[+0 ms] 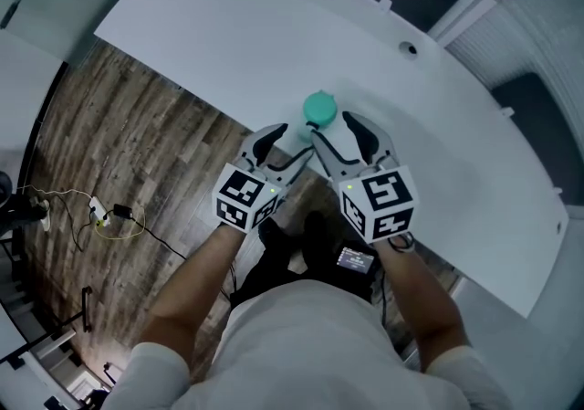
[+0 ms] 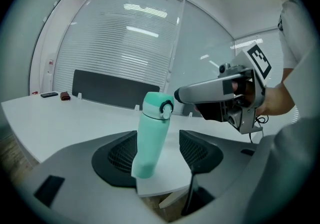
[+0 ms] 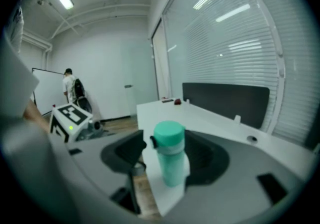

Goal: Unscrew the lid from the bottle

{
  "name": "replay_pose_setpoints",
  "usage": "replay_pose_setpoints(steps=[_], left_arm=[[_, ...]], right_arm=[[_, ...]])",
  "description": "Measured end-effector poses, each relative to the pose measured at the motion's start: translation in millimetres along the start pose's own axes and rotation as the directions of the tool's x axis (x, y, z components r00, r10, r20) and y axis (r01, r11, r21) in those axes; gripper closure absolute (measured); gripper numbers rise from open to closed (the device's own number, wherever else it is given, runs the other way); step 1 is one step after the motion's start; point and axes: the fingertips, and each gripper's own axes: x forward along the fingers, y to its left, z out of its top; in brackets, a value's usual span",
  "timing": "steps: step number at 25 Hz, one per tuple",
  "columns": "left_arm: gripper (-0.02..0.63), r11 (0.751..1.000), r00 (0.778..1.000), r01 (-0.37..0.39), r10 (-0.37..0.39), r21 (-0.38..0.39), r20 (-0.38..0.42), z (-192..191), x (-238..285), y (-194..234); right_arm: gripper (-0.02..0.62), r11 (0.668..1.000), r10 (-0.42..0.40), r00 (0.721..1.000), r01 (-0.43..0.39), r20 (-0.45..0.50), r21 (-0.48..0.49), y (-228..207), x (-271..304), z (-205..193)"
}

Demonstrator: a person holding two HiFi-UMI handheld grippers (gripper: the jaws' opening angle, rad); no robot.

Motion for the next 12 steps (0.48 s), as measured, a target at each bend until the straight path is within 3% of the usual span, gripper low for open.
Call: replay_pose_setpoints(steps=[12], left_arm=[[0.288,0.994,0.998,-0.022,0.028,0.111,-0.051,-8.6,55.4,7.9]], right_arm=[[0.265,0.999,-0.041,0.995,0.041,-0.087,-0.007,-11.1,46.4,-2.8]])
